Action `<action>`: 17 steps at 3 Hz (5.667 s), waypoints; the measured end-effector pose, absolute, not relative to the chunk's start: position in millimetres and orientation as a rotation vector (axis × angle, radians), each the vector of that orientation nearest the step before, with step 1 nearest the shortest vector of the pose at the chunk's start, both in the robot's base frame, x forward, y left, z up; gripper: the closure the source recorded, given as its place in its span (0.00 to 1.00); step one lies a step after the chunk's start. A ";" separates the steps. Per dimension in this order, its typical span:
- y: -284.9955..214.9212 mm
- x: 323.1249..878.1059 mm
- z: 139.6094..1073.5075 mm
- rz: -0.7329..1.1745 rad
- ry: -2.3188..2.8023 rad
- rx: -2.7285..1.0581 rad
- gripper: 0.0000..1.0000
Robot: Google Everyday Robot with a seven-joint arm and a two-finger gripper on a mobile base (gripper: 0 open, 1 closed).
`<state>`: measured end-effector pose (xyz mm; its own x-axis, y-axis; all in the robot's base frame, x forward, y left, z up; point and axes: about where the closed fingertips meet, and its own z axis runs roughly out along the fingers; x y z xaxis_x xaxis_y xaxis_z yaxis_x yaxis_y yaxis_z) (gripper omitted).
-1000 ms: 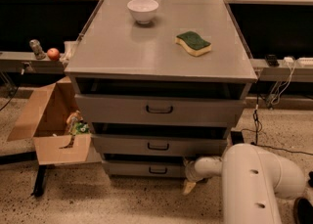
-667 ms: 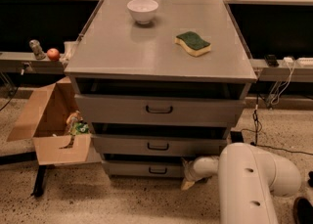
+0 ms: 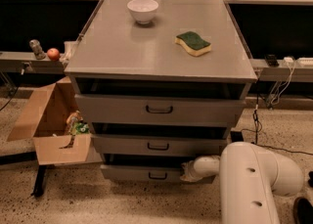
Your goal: Open bottom drawer
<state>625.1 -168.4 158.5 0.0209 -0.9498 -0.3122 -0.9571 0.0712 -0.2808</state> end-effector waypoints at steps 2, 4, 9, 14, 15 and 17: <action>-168.0 622.5 164.2 0.024 1.938 -1.891 0.92; -168.0 622.5 164.1 0.024 1.938 -1.891 0.45; -160.7 583.7 160.5 0.152 1.920 -1.967 0.00; -165.3 534.4 161.4 0.299 1.953 -2.031 1.00; -162.2 534.5 172.5 0.279 1.905 -2.025 1.00; -164.2 446.6 172.5 0.440 1.860 -1.989 1.00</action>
Offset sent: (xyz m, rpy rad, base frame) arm -0.0955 0.0303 0.0875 0.0519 -0.0972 0.1589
